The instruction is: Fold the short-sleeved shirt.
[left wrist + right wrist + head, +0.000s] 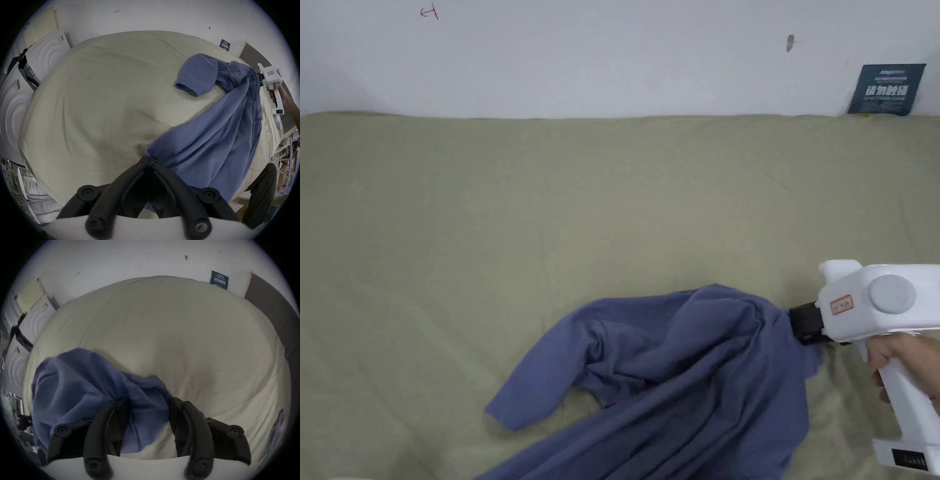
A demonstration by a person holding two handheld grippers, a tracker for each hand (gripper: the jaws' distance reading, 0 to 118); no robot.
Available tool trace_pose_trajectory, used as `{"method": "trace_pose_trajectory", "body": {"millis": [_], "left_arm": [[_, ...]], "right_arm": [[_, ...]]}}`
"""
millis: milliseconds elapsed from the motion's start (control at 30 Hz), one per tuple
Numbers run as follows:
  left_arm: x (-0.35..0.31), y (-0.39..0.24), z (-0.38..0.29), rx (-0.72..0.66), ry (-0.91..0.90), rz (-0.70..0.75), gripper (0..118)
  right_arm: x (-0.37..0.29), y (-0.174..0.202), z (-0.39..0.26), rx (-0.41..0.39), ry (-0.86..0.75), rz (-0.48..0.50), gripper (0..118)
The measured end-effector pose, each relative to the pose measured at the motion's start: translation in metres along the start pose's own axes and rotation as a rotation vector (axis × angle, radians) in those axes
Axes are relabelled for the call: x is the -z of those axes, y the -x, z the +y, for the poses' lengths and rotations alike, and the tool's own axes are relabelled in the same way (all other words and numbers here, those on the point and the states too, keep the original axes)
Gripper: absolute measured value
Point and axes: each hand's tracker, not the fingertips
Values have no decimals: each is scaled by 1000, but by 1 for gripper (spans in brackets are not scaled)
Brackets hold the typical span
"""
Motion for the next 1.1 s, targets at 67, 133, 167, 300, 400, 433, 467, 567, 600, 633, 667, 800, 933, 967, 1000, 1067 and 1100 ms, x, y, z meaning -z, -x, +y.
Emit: {"method": "trace_pose_trajectory", "body": {"millis": [67, 133, 167, 300, 400, 433, 467, 567, 600, 633, 667, 800, 933, 967, 1000, 1067, 1100], "left_arm": [[-1, -1, 1, 0, -2, 2, 0], [-2, -2, 1, 4, 0, 5, 0], [-5, -1, 2, -7, -2, 5, 0], [-29, 4, 7, -20, -37, -8, 0], [-58, 8, 19, -9, -112, 21, 0], [-72, 10, 27, -2, -150, 39, 0], [-85, 12, 35, 0, -189, 62, 0], [-126, 20, 60, 4, -280, 111, 0], [-137, 22, 69, 9, -301, 134, 0], [-152, 25, 78, 10, -331, 167, 0], [-166, 28, 86, 9, -368, 189, 0], [-220, 31, 112, -17, -463, 210, 0], [-264, 20, 139, 10, -532, 259, 0], [-272, 17, 145, 8, -542, 257, 0], [-279, 14, 150, 7, -560, 253, 0], [-290, 7, 163, -2, -581, 235, 0], [-293, 2, 169, -3, -592, 236, 0]], "right_arm": [[-6, -1, 2, 16, 5, 7, 31], [-17, -3, 2, 39, -12, -23, 5], [-24, -7, 2, 56, -11, -1, 5], [-76, -9, -5, 33, -95, -18, 5], [-127, -16, -8, 39, -168, -27, 5], [-149, -19, -9, 43, -209, -34, 5], [-169, -22, -10, 51, -236, -29, 5], [-228, -29, -15, 66, -322, -18, 5], [-244, -30, -17, 51, -334, -23, 5], [-265, -31, -20, 43, -369, -27, 5], [-283, -33, -22, 43, -388, -32, 5], [-345, -40, -30, 73, -500, -47, 5], [-396, -45, -35, 86, -581, -80, 5], [-403, -47, -34, 85, -594, -81, 5], [-410, -47, -34, 84, -606, -87, 5], [-423, -46, -32, 78, -631, -113, 5], [-424, -47, -29, 79, -634, -124, 5]]}}
